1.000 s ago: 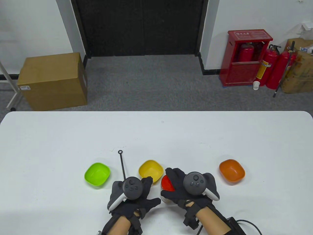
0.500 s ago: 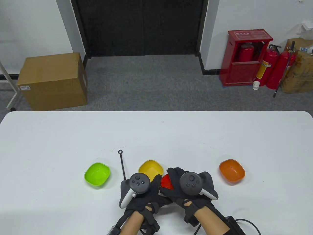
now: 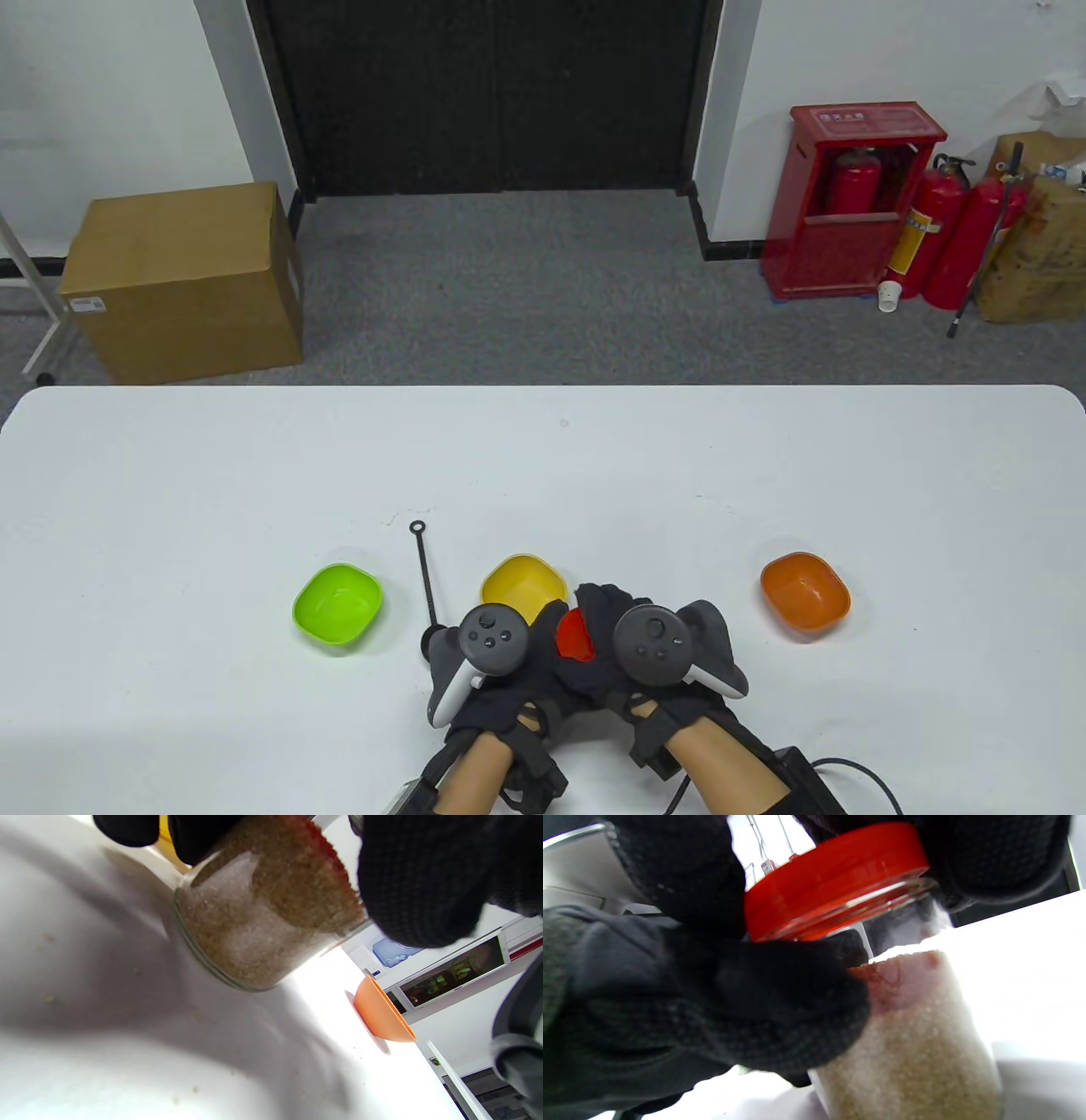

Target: Scoop brown sugar granules from jar into dishes

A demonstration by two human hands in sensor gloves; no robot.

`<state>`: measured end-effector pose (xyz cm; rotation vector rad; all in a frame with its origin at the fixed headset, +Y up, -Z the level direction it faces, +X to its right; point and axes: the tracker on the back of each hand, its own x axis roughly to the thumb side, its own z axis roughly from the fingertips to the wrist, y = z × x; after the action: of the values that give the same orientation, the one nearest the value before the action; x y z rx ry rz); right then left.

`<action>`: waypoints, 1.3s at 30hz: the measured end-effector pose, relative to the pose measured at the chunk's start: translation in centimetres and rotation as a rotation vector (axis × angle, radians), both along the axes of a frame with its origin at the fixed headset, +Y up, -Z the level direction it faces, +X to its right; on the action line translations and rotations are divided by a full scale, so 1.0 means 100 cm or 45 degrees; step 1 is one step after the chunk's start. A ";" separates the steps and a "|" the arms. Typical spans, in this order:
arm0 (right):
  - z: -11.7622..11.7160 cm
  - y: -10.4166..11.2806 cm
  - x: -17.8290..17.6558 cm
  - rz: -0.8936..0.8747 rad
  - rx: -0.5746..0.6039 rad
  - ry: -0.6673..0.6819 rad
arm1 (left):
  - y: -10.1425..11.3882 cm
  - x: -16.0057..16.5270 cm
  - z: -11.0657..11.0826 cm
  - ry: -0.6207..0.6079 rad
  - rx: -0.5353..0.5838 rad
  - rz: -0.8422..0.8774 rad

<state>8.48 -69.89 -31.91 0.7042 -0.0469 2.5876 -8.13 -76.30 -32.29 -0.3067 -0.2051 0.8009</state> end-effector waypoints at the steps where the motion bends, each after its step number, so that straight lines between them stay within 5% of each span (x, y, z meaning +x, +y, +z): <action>1: 0.000 0.000 -0.001 0.006 -0.002 0.005 | -0.001 0.000 0.000 -0.003 0.009 0.016; 8: -0.002 -0.003 0.002 -0.040 -0.051 0.075 | -0.004 -0.004 0.000 0.065 0.105 0.044; 18: -0.011 -0.013 0.013 -0.319 -0.450 0.264 | -0.007 -0.007 -0.002 0.045 0.080 0.068; 23: -0.002 -0.006 0.008 -0.078 -0.129 0.052 | -0.007 -0.007 -0.001 0.041 0.090 0.058; 27: 0.004 -0.004 0.001 0.085 -0.042 -0.081 | -0.008 -0.007 -0.001 0.044 0.089 0.065; 31: 0.005 -0.005 -0.003 0.020 -0.074 -0.069 | -0.008 -0.007 -0.001 0.043 0.084 0.070; 39: -0.006 -0.002 0.010 -0.157 -0.371 0.294 | -0.009 -0.008 -0.001 0.029 0.048 0.091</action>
<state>9.53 -70.08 -32.56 0.8530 0.3410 2.3149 -8.94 -77.22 -32.37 -0.2553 -0.2103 0.8696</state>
